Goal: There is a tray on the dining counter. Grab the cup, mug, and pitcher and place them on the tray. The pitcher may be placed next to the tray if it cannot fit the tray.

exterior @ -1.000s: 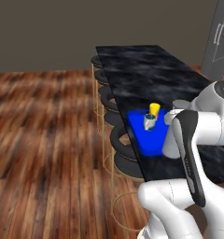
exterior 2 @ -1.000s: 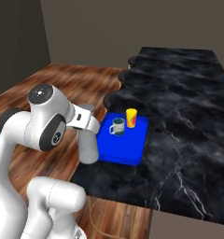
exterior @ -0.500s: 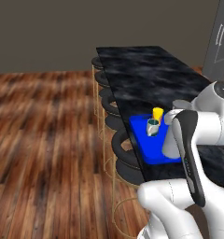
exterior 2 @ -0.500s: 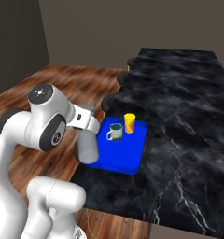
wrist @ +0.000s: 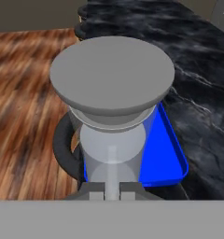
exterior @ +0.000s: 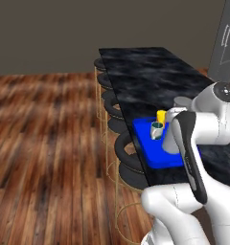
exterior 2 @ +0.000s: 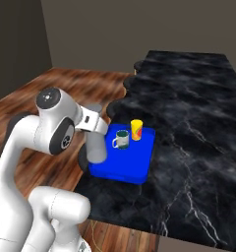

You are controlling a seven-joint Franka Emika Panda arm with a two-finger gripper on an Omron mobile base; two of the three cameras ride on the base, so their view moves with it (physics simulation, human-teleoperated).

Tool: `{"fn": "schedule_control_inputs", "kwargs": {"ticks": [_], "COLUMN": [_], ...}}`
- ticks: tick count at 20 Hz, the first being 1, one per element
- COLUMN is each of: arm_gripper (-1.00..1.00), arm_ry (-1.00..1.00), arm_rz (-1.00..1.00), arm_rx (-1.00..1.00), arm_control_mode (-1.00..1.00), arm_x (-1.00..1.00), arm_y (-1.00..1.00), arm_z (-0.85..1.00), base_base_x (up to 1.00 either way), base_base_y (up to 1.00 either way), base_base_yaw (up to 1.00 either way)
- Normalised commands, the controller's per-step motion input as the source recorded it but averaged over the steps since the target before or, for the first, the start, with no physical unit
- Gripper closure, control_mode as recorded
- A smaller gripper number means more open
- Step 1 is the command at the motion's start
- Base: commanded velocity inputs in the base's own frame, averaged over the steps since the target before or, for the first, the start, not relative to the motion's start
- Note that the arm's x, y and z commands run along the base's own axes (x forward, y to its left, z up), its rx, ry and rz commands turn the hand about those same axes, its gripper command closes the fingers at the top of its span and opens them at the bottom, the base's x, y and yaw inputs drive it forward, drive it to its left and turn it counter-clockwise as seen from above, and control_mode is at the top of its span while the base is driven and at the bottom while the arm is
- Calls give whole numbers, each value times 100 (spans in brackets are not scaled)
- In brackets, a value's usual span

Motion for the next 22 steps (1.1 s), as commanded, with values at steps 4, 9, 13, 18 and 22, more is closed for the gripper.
{"fn": "schedule_control_inputs", "kwargs": {"ticks": [4,9,13,18,22], "arm_gripper": [100,100,100,100,100], "arm_ry": [-5,1,5,2,0], "arm_rz": [-2,0,0,0,0], "arm_rx": [0,0,0,0,0], "arm_control_mode": [-100,-100,-100,-100,-100], "arm_x": [29,20,18,29,29], "arm_y": [0,0,-9,-15,-20], "arm_z": [0,0,0,0,0], "base_base_x": [0,0,0,0,0], "base_base_y": [0,0,0,0,0], "base_base_yaw": [0,0,0,0,0]}}
